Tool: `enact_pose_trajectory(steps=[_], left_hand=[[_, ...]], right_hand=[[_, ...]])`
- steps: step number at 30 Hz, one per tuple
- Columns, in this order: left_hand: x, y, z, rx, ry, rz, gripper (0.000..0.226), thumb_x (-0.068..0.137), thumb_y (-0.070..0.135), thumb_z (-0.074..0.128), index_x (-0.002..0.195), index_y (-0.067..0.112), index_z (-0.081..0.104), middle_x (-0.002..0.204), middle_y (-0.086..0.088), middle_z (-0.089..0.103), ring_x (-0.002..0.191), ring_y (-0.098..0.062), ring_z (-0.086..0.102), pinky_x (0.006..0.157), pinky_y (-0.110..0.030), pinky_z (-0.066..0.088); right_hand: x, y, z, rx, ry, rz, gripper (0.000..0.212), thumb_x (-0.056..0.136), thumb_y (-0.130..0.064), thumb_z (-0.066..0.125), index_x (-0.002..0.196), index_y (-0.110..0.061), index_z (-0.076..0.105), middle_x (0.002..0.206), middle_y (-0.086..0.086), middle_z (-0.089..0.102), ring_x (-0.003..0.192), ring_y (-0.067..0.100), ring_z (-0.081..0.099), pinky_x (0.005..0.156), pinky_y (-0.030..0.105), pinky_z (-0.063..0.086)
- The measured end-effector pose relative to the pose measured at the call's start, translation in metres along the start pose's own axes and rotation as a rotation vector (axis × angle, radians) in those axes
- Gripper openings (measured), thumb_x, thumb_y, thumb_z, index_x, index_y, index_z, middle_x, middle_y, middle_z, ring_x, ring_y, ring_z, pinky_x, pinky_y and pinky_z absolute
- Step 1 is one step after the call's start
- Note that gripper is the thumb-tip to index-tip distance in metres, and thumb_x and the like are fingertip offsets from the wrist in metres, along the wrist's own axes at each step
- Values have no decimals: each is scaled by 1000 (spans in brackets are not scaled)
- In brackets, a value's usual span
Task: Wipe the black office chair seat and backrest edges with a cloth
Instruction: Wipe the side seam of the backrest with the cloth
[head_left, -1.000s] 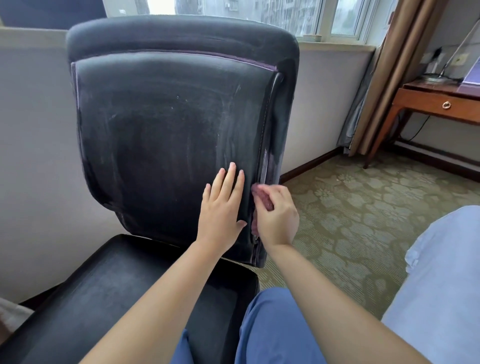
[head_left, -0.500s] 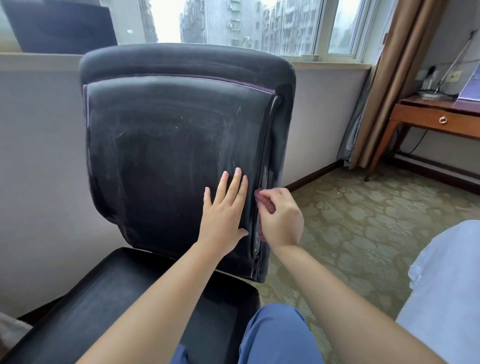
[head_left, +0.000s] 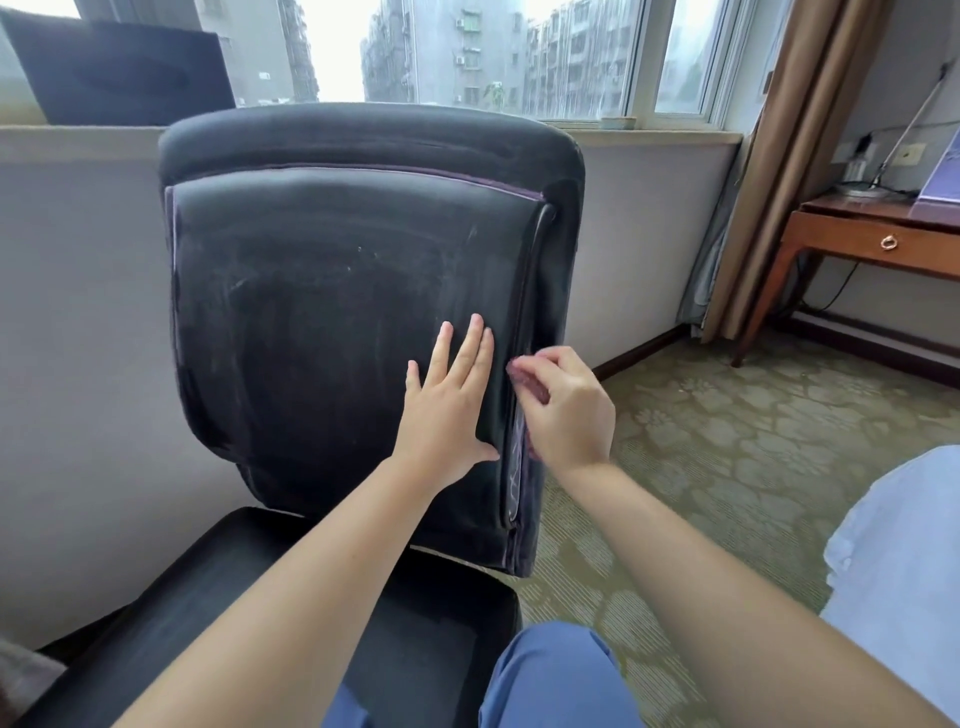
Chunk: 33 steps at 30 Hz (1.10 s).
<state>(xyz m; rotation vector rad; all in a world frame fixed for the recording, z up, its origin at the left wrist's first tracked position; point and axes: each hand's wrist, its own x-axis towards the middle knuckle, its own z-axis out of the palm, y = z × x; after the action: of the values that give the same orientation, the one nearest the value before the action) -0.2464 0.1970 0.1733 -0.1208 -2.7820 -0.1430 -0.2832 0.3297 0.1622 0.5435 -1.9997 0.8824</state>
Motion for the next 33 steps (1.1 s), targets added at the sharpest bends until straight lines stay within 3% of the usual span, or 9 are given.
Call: enact_pose_trajectory(steps=[7, 10, 14, 18, 23, 29, 33], left_hand=[[3, -7, -5, -57, 112, 54, 112, 72, 47, 76, 152, 15, 5, 150, 13, -17, 145, -17, -13, 116, -55, 11], [7, -8, -4, -36, 90, 49, 115, 73, 50, 74, 152, 17, -2, 149, 14, -24, 139, -10, -23, 115, -55, 10], [7, -5, -5, -3, 55, 48, 118, 75, 52, 72, 151, 17, -11, 145, 14, -33, 144, -15, -23, 116, -56, 10], [14, -6, -12, 30, 46, 29, 127, 69, 60, 72, 149, 18, -16, 143, 13, -37, 143, -17, -24, 115, -56, 8], [29, -2, -27, 38, 42, 11, 130, 67, 63, 71, 150, 16, -17, 144, 11, -38, 143, -17, -25, 116, -55, 8], [33, -4, -28, 48, 36, 15, 133, 64, 65, 72, 150, 16, -17, 143, 11, -39, 143, -16, -25, 116, -55, 7], [33, -4, -29, 61, 26, 26, 134, 64, 66, 71, 148, 16, -20, 143, 10, -39, 143, -16, -26, 116, -55, 5]], right_hand=[[75, -8, 0, -29, 24, -2, 8, 86, -21, 66, 88, -18, 73, 88, -2, 63, 76, 16, 60, 58, 21, 40], [45, -2, 3, -38, 25, -49, 6, 85, -19, 67, 88, -17, 72, 87, -2, 62, 74, 15, 59, 56, 21, 43], [-1, 7, 4, -39, -20, -107, 8, 82, -17, 71, 89, -16, 74, 87, -3, 63, 75, 14, 61, 52, 24, 50], [39, 2, 0, -64, -38, -179, 8, 84, -20, 67, 86, -15, 74, 84, -1, 63, 72, 16, 60, 51, 25, 49], [96, -1, 0, -53, 20, -92, 12, 88, -23, 64, 90, -15, 73, 89, 3, 62, 77, 20, 61, 58, 22, 44], [33, 7, 3, -26, 45, -151, 29, 92, -24, 52, 110, -11, 69, 98, 4, 61, 80, 17, 62, 60, 26, 54], [60, 5, -6, -23, 9, -161, 20, 90, -21, 56, 96, -11, 72, 93, 6, 61, 75, 22, 62, 61, 27, 52]])
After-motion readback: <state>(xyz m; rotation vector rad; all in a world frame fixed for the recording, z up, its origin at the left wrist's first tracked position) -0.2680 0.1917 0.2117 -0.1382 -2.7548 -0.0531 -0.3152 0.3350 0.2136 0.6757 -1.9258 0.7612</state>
